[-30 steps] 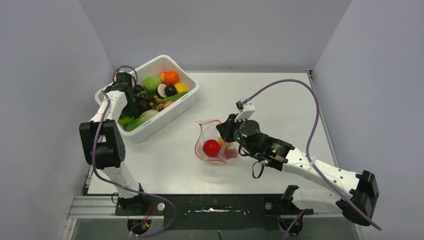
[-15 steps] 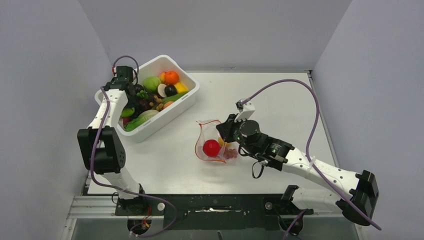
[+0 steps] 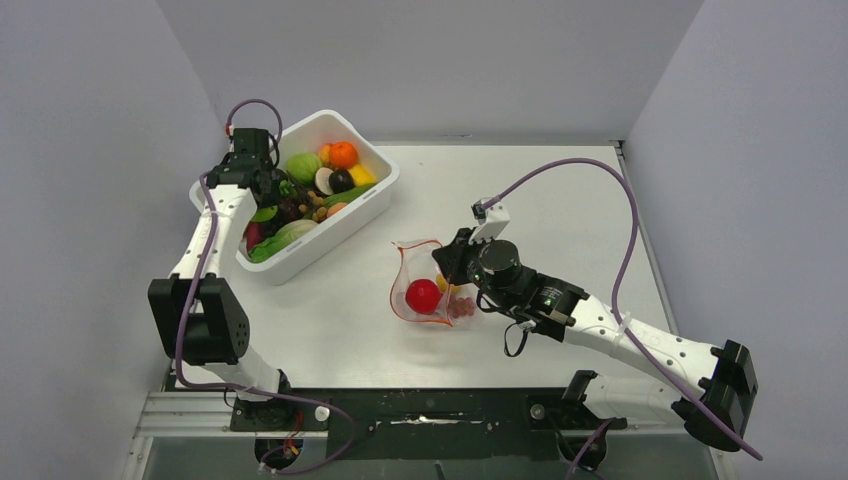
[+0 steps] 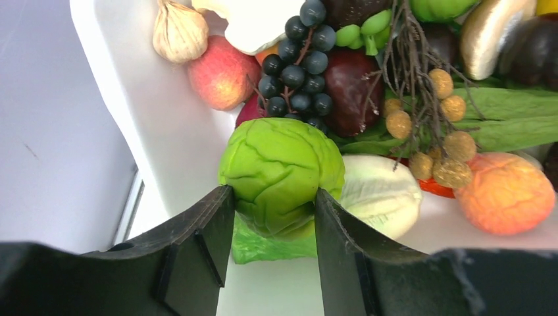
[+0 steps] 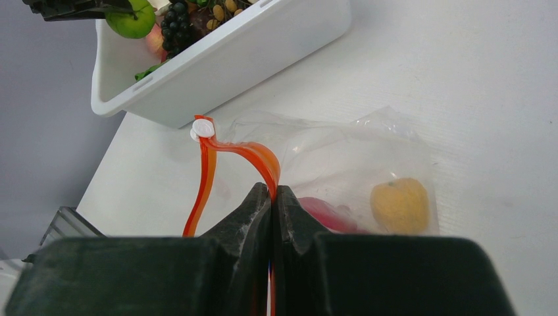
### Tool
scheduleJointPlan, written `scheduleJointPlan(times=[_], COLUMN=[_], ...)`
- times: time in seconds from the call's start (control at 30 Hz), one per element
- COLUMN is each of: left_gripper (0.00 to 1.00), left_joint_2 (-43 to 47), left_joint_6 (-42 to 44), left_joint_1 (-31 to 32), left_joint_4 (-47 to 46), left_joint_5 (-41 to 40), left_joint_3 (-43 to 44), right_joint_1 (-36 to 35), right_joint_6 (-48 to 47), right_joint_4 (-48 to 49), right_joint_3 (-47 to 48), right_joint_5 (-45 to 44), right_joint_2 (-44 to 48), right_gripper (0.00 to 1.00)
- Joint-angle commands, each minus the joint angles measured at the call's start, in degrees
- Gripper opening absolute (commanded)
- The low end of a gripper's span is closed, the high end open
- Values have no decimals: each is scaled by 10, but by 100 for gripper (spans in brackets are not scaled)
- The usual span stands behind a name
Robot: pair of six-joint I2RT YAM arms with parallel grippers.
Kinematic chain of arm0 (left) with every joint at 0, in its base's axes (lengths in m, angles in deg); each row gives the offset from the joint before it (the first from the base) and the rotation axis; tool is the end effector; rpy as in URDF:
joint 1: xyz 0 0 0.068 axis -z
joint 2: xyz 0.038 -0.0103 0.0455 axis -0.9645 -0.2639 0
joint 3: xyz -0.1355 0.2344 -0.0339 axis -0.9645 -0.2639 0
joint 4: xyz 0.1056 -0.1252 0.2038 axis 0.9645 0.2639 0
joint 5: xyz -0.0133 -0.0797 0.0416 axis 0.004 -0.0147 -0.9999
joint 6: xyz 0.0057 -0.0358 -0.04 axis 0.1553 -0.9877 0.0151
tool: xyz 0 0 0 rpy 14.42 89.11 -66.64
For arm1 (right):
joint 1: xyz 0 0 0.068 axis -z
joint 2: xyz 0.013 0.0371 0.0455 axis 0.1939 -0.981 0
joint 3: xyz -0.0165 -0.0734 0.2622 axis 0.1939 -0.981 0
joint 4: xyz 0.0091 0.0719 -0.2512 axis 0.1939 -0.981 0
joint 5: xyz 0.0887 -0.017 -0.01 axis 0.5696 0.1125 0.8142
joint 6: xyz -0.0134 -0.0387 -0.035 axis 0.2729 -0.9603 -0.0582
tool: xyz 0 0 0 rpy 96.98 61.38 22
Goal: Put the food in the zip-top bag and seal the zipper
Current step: Pick up the fake fruit from the bin.
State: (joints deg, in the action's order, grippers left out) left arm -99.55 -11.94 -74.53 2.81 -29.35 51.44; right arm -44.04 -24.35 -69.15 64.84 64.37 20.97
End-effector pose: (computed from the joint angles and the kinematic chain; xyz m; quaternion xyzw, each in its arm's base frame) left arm 0.3495 0.0129 0.3209 -0.1612 0.9093 0.1513 0.3524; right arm 0.1535 0.1997 0.3172 -0.0104 0.8073 0.3263 0.4917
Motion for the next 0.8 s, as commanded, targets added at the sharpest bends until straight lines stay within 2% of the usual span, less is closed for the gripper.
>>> scheduleJointPlan(times=[0.0, 0.23, 0.47, 0.77], left_gripper=[40, 41, 40, 40], left_joint_2=[43, 95, 154, 247], left_joint_6=[-16, -34, -50, -98], left_joint_1=[1, 2, 2, 6], left_joint_4=[-44, -77, -97, -140], left_joint_5=[44, 187, 272, 463], left_joint_3=[-11, -40, -84, -151], right_joint_1=[-3, -3, 0, 12], right_joint_6=[2, 11, 24, 35], right_joint_4=[31, 25, 26, 25], right_joint_3=[21, 32, 40, 70], right_joint_5=[-10, -10, -15, -3], right_joint_2=[-3, -12, -21, -52], right_gripper=[0, 0, 0, 0])
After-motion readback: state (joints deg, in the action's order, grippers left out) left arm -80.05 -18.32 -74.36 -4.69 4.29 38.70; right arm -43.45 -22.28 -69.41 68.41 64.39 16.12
